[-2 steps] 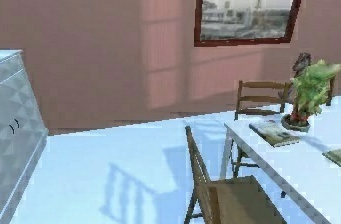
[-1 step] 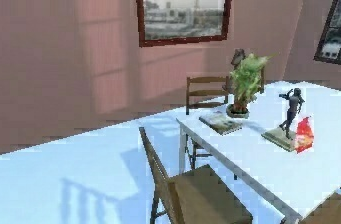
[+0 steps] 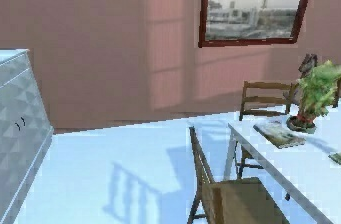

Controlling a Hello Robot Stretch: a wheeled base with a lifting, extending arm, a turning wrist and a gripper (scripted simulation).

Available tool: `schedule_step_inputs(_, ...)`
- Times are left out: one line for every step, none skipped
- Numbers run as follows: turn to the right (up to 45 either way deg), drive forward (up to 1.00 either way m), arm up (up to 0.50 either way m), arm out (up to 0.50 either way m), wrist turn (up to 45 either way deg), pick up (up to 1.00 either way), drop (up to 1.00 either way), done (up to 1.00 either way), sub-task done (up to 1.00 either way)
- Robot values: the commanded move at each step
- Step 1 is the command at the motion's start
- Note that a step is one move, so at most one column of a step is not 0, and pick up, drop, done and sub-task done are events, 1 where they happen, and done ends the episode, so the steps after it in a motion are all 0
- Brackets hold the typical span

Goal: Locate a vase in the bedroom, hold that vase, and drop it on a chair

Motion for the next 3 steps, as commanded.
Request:
schedule_step_inputs(0.0,0.20,0.00,0.00,0.0,0.00,0.00,0.00,0.00)
schedule_step_inputs(27.0,0.00,0.00,0.00,0.0,0.00,0.00,0.00,0.00)
schedule_step_inputs(-21.0,0.00,0.00,0.00,0.0,0.00,0.00,0.00,0.00)
